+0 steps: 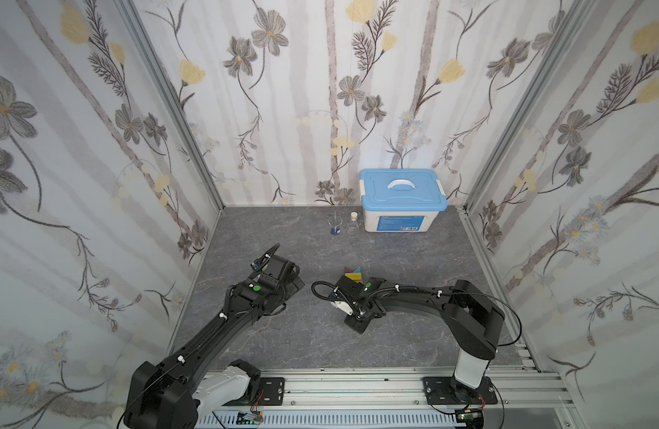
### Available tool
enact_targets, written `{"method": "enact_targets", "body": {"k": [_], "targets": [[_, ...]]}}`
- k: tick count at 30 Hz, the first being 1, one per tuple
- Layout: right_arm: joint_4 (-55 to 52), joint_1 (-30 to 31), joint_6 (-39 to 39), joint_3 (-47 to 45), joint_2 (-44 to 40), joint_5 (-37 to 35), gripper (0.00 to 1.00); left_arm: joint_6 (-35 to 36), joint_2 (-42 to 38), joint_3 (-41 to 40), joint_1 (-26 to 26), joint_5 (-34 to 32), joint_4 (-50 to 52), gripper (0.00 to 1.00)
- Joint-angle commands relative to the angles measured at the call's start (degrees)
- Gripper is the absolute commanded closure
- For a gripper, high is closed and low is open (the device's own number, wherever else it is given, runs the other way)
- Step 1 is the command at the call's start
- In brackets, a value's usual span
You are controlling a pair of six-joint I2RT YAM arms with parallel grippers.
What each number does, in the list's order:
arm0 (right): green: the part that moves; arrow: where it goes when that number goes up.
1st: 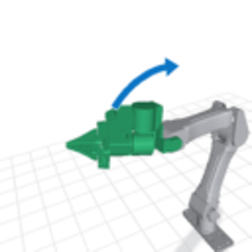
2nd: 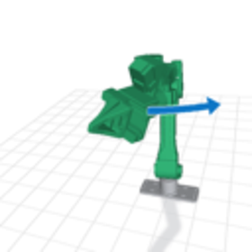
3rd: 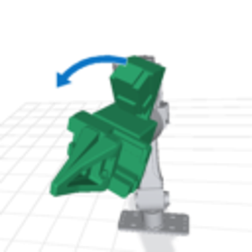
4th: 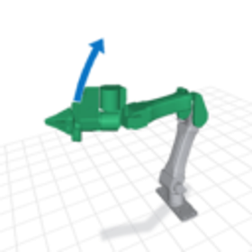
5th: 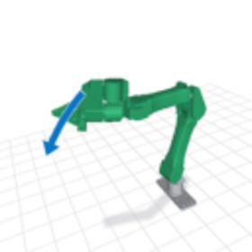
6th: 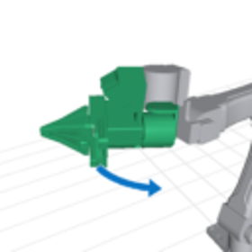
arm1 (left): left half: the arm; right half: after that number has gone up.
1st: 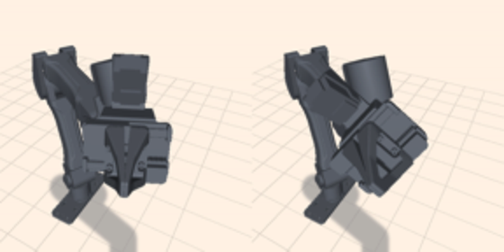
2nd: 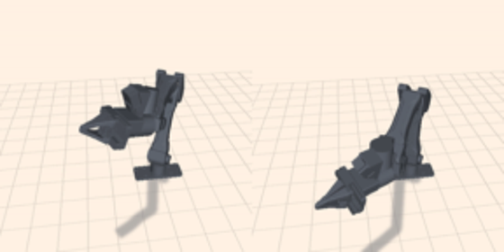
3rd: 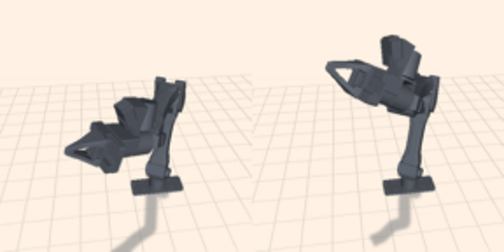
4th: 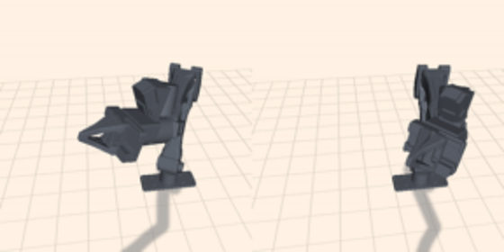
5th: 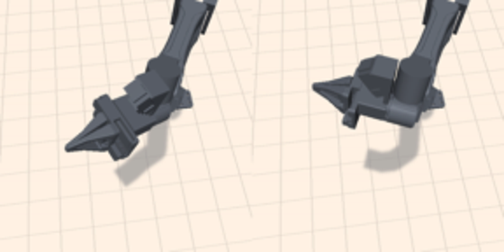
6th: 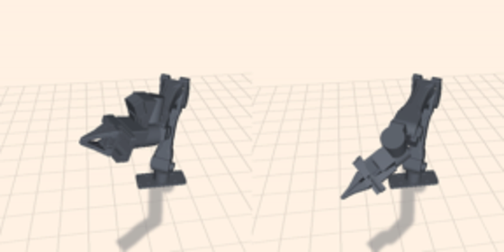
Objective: Assemble a carrot with building blocks
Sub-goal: Assemble the building block at the center of the board.
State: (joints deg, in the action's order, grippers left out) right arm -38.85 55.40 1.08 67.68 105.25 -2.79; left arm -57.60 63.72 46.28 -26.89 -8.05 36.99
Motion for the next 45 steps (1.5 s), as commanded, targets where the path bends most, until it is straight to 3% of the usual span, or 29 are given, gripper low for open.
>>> {"method": "enact_targets", "body": {"k": [1, 10, 15, 19, 26, 45], "targets": [[-0.7, -0.9, 1.1, 1.2, 1.2, -3.2, 0.85, -0.3, 0.4, 0.8, 0.1, -0.2, -0.7, 0.0], [-2.5, -2.4, 6.5, 2.3, 2.0, -0.6, 0.88, 0.6, 1.9, 2.2, 0.2, 1.3, -1.1, 0.0], [-4.3, -2.4, 16.8, 1.6, 0.7, -0.7, 0.88, 1.9, 1.9, 4.3, 0.1, 0.7, 1.1, 0.0], [-2.9, -2.4, 26.7, 1.4, 0.1, -4.8, 0.88, 3.1, 1.3, 6.3, 0.1, -0.1, 2.2, 0.0], [3.4, -1.4, 36.9, 0.0, 1.0, -7.1, 0.88, 6.5, 3.2, 11.9, 0.3, 2.1, 4.7, 0.0], [2.7, -1.9, 44.2, 0.4, 4.2, -11.0, 0.87, 7.0, -1.1, 8.6, 0.4, 5.5, 3.6, 0.0]]}}
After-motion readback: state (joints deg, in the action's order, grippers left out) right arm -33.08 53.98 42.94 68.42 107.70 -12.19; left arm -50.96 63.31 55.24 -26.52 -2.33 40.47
